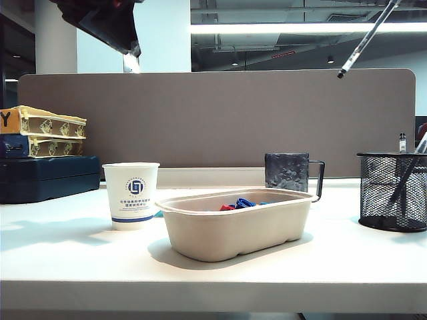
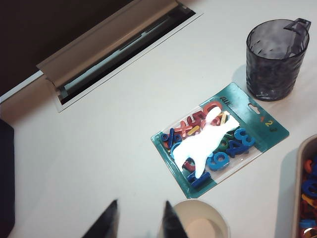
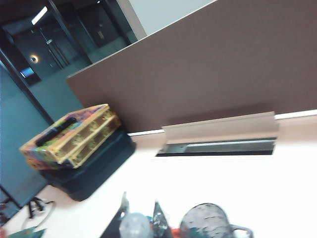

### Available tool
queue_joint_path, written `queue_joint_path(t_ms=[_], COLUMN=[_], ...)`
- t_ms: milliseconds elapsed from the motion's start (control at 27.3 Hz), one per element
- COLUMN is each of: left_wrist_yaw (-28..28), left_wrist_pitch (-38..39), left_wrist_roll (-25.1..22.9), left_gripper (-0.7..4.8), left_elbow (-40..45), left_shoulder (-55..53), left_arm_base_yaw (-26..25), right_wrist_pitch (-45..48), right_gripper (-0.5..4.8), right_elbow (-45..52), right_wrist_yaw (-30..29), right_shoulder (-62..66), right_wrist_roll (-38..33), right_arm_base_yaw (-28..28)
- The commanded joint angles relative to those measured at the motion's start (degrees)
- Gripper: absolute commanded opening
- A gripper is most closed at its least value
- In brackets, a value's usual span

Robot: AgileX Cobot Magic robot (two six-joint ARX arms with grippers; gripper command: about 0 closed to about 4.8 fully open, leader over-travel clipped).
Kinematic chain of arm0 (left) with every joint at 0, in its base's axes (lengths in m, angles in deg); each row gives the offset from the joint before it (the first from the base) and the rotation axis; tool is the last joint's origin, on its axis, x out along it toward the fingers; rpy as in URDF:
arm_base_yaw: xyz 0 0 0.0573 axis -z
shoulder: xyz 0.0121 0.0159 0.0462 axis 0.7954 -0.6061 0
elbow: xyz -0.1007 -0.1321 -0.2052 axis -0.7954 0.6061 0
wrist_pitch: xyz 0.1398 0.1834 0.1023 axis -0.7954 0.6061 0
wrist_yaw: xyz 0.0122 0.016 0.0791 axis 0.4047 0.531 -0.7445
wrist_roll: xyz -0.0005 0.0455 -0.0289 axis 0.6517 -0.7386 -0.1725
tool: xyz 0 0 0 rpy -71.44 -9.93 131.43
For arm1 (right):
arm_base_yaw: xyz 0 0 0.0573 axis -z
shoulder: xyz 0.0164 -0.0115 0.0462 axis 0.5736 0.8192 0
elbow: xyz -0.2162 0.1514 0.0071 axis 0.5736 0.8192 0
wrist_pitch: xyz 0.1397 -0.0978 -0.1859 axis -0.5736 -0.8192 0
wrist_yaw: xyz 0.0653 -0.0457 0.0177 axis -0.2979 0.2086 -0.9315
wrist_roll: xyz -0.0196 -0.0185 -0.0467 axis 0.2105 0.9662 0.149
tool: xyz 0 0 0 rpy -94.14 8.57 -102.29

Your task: Pick up one pen and put it in the pen container.

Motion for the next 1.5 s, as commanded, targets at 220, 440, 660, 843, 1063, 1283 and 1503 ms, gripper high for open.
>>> queue_joint_path(t_ms=[220, 440, 660, 843, 1063, 1283, 1503], left_wrist_yaw=[-0.24, -1.95, -1.95, -1.62, -1.70, -1.36, -1.40], left_wrist_pitch=[0.24, 0.22, 0.07, -1.20, -5.51, -5.51, -6.75], left_wrist_roll=[2.03, 3.80, 5.97, 7.04, 8.20, 10.36, 11.45], left_gripper=[0.88, 0.88, 0.88, 0.88, 0.88, 0.88, 0.87], left_elbow=[-0.11, -0.07, 0.72, 4.24, 11.04, 13.11, 14.56], left_shoulder=[2.36, 2.40, 2.93, 6.08, 11.34, 11.43, 11.45], left_arm_base_yaw=[-0.04, -0.11, -0.92, -2.54, -3.32, -3.32, -3.32], right_wrist_pitch=[-6.29, -11.72, -14.12, -14.23, -15.37, -16.68, -17.90], right_gripper=[0.08, 0.08, 0.08, 0.08, 0.08, 0.08, 0.08], right_elbow=[-0.37, -0.37, -0.37, -0.37, -0.33, -0.31, -0.24], right_wrist_yaw=[3.54, 4.74, 6.29, 7.32, 8.76, 10.64, 10.78], right_shoulder=[-0.07, 0.15, 0.39, 1.07, 2.05, 3.21, 5.51], right_wrist_roll=[11.93, 17.64, 21.42, 23.15, 28.76, 30.67, 30.67], right_arm_base_yaw=[1.92, 1.79, 1.79, 1.75, -0.39, -1.88, -1.92])
